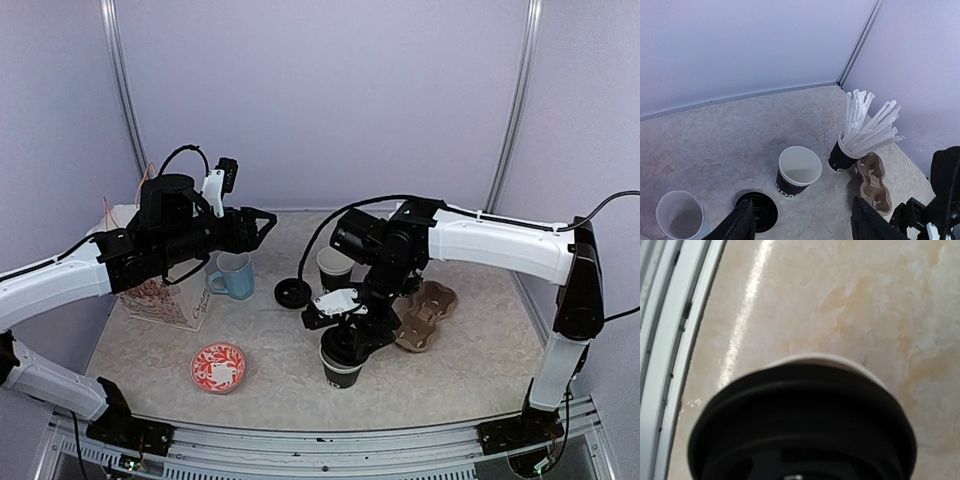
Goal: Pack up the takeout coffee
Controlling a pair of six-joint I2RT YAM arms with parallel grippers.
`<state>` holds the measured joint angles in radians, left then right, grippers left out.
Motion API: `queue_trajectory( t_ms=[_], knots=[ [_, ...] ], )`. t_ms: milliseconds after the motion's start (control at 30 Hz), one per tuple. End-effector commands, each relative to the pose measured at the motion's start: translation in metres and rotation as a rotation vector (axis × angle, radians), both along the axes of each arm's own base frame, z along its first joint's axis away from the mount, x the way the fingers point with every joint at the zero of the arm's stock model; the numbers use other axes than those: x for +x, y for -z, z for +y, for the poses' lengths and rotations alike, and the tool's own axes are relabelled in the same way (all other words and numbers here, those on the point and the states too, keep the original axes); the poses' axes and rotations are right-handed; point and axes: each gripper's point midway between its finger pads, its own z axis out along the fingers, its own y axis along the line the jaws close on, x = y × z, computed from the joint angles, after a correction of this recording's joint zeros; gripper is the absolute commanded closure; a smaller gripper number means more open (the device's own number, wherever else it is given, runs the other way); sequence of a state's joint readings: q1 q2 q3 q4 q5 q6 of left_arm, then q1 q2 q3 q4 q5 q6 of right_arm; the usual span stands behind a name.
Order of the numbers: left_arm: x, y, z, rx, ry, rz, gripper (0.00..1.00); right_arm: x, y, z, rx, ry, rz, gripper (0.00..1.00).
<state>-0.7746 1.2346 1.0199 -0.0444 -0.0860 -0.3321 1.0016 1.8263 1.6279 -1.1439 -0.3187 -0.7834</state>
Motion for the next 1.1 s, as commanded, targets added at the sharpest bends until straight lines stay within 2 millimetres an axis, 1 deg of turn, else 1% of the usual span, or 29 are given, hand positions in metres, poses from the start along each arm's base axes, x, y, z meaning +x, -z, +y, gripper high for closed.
queue_trajectory(
  t_ms=[0, 200, 367, 567, 700, 867, 967, 1067],
  knots=[
    [-0.002, -0.008, 0.001, -0.026, 0.009, -0.025, 0.36, 0.000, 0.003, 0.005, -0.017, 0.004, -0.010, 0.34],
    [-0.002, -0.003, 0.000, -0.021, 0.013, -0.016, 0.36, -0.003, 0.007, 0.008, -0.027, 0.002, -0.018, 0.34],
    [-0.002, -0.002, 0.000, -0.018, 0.014, -0.014, 0.36, 0.001, 0.012, 0.010, -0.055, 0.018, -0.041, 0.35],
    [-0.003, -0.001, 0.000, -0.016, 0.015, -0.013, 0.36, 0.004, 0.011, 0.010, -0.076, 0.022, -0.064, 0.36],
    [-0.004, -0.005, 0.002, -0.018, 0.013, -0.020, 0.36, 0.003, -0.007, 0.013, -0.038, 0.007, -0.085, 0.37],
    [-0.004, -0.012, 0.005, -0.008, 0.007, -0.024, 0.36, -0.006, -0.024, 0.009, 0.001, -0.008, -0.085, 0.37],
    [-0.003, -0.014, 0.005, -0.006, 0.003, -0.027, 0.36, -0.008, -0.026, 0.003, 0.000, -0.006, -0.086, 0.37],
    [-0.002, -0.016, 0.004, -0.010, 0.004, -0.028, 0.36, -0.007, -0.019, -0.004, -0.027, -0.001, -0.099, 0.37]
  ],
)
